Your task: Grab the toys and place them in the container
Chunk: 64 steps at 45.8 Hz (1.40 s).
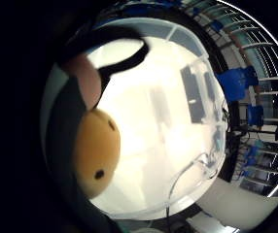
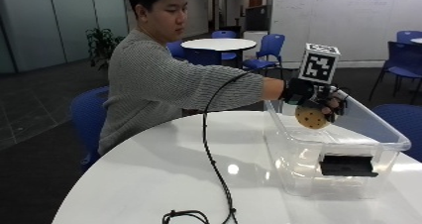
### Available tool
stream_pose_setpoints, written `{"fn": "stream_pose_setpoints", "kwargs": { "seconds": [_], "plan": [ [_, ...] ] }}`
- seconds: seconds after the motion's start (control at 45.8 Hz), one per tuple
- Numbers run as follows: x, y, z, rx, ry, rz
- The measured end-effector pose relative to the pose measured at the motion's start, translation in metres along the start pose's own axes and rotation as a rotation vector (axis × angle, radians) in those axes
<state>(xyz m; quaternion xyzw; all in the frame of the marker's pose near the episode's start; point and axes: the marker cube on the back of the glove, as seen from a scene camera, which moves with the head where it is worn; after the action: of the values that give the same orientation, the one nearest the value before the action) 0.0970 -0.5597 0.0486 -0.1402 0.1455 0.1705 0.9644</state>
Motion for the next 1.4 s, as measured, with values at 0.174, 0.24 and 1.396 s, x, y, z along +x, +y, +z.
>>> {"fn": "stream_pose_setpoints", "kwargs": {
  "seconds": [0.174,0.24,1.396],
  "plan": [
    [0.005,0.019,-0.002,-0.039,-0.046,-0.046],
    [0.008,0.031,-0.007,-0.023,-0.077,-0.066],
    [0.028,0.571,0.145,0.143,-0.184,-0.471]
  ]
}}
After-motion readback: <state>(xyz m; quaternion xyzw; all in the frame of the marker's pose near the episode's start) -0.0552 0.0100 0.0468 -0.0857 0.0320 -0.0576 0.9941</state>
